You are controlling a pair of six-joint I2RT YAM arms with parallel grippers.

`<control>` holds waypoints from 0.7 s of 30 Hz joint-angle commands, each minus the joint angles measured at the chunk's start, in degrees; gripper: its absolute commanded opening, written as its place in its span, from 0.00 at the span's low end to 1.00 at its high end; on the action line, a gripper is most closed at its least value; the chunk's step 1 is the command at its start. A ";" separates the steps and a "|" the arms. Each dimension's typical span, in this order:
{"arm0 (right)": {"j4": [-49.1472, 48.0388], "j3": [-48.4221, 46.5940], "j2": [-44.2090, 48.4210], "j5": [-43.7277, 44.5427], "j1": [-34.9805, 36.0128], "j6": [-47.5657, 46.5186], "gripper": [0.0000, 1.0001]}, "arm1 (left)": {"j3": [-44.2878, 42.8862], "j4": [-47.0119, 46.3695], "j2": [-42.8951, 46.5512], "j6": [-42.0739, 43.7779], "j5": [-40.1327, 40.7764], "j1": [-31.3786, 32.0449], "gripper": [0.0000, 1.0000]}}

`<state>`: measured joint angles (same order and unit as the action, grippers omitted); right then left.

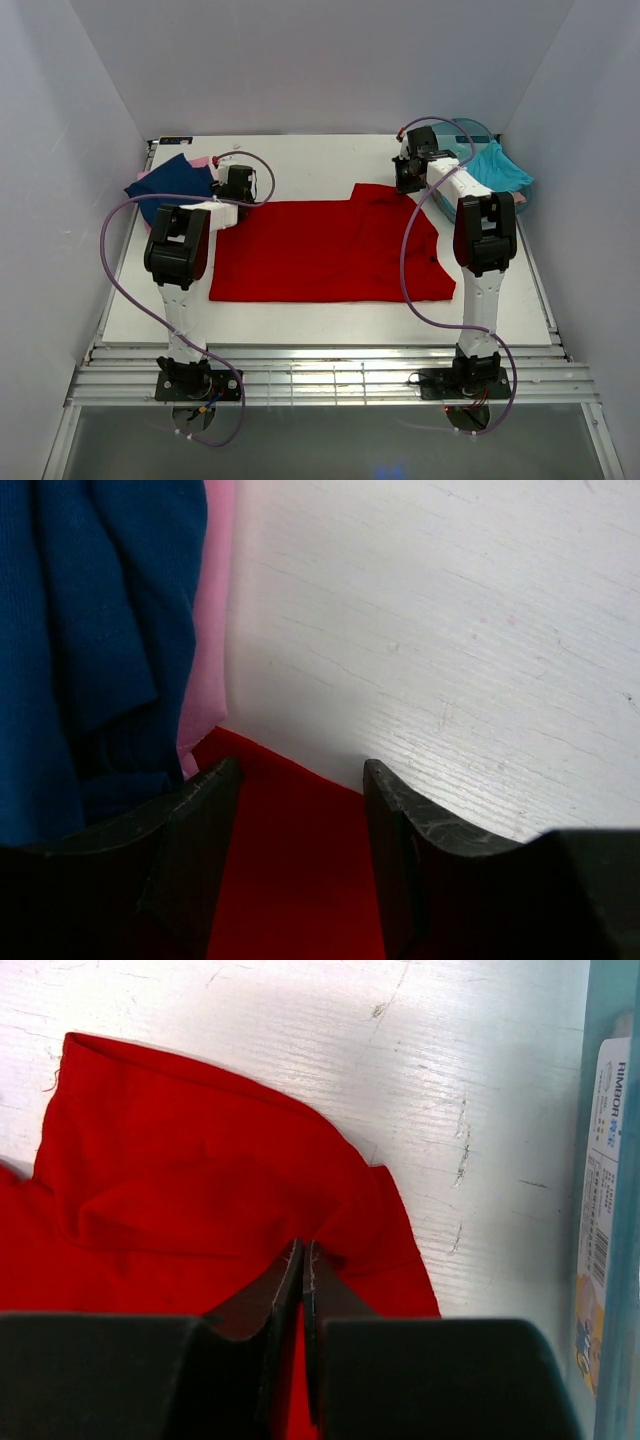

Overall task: Fold and stack the t-shirts
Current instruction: Fold the tshirt

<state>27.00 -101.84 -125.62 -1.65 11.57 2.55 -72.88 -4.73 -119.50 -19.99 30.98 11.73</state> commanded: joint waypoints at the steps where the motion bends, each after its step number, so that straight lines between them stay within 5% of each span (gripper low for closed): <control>1: 0.15 -1.78 0.55 -0.28 -0.41 -0.61 0.08 | 0.81 -0.19 1.82 0.21 1.80 -0.83 0.63; 8: 0.68 -2.57 0.38 -0.11 -0.41 -0.61 0.08 | -1.21 2.27 0.24 0.30 1.45 -0.92 0.44; 10: 0.68 -2.75 0.47 -0.11 -0.41 -0.61 0.08 | -1.91 3.15 -0.20 0.13 1.54 -0.92 0.22; 14: 0.77 -2.75 0.55 -0.02 -0.41 -0.52 0.08 | -3.23 4.47 -1.08 -0.05 1.63 -0.92 0.05; 21: 1.03 -2.57 3.01 1.39 -0.50 0.09 0.08 | -3.32 5.88 0.40 0.12 0.83 -0.83 0.00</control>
<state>27.33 -102.37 -125.62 -1.28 11.57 2.59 -75.53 -1.17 -120.68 -19.94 32.29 11.27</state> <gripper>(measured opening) 0.078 0.018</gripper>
